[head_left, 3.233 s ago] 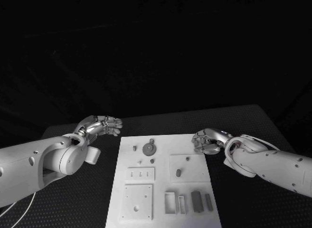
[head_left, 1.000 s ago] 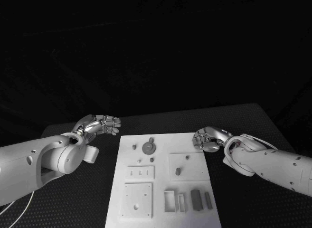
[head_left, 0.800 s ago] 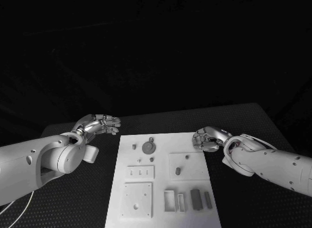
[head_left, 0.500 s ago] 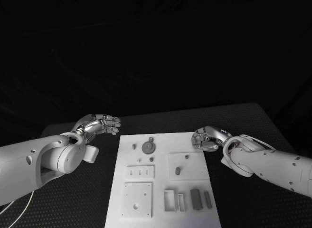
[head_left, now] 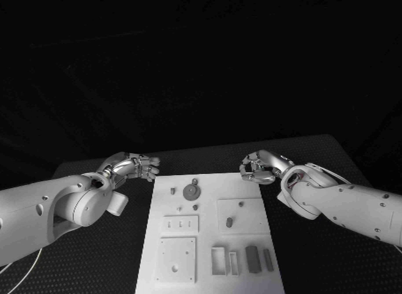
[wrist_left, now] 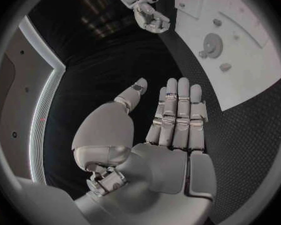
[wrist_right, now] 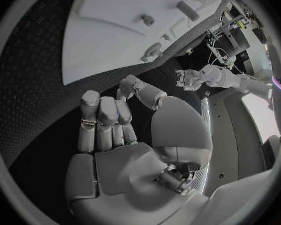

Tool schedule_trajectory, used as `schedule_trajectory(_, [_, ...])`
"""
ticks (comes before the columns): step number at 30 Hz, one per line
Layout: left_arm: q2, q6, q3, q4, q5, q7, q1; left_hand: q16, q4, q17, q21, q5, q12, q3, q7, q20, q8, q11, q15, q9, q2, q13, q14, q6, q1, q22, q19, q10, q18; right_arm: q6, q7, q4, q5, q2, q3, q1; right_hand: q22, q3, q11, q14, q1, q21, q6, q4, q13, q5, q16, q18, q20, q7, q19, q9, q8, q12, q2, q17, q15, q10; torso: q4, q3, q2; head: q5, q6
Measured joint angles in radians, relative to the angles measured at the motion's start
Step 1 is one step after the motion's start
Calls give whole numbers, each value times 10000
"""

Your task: Assemble the parts on the task board

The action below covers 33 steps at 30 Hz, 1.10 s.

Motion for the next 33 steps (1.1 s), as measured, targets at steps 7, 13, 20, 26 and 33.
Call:
schedule_trajectory(7, [421, 593, 18, -77, -695, -977, 168, 69, 93, 72, 76, -70, 85, -190, -88, 1, 52, -136, 0, 12, -276, 100, 0, 243, -392, 0, 0, 241, -5, 311, -647, 489, -549, 405, -17, 315, 0, 54, 0, 1, 0, 8, 1, 1, 7, 0, 0, 3, 16, -1, 16, 0, 0, 0, -1, -1, 0, 0, -22, -39, -64, 59, 62])
schedule_trajectory(13, [715, 793, 23, -71, -1302, -1818, 253, 69, 339, 85, 76, -70, 128, -291, 13, -36, -61, -142, 31, -44, -342, 164, -80, 143, -813, -1, -37, 362, -14, 556, -1270, 908, -1066, 925, -15, 544, -11, 82, 0, 1, 1, 8, 2, 29, -1, 0, 45, 4, 17, -2, 16, 0, 0, 0, -1, 8, 1, 0, -36, -86, -153, 217, 121])
schedule_trajectory(20, [1026, 902, 14, -46, -1859, -2469, 259, 69, 555, 123, 76, -70, 192, -308, 60, -71, -116, -167, 30, -74, -342, 297, -80, 96, -1038, -3, -73, 388, 87, 767, -1907, 1191, -1602, 1542, -12, 652, -12, 140, 0, 1, 1, 8, 3, -25, -40, 0, 46, 6, 18, -3, 16, 0, -9, -2, -2, 29, 2, 0, -36, -126, -236, 310, 136])
schedule_trajectory(26, [1045, 1009, 15, -36, -2063, -2680, 262, 69, 591, 137, 76, -70, 192, -272, 7, -24, -116, -205, 48, -73, -380, 358, -169, 149, -1077, -3, -121, 349, 91, 888, -2189, 1352, -1867, 1879, -16, 647, -21, 165, 1, 1, 0, 8, 4, 1, -54, 0, 46, 6, 19, -4, 16, 1, -27, -3, -2, 29, 3, -1, -31, -138, -263, 306, 127])
schedule_trajectory(33, [1151, 1095, 15, -25, -2165, -2789, 262, 69, 644, 136, 76, -70, 192, -238, 7, -16, -116, -205, 48, -73, -357, 397, -170, 149, -1128, -4, -129, 349, 94, 964, -2335, 1412, -2065, 2160, -17, 646, -21, 193, 1, 1, 0, 8, 5, -27, -59, -1, 46, 7, 7, -5, 31, 2, -3, -4, -3, 28, 4, -1, -27, -138, -263, 291, 120])
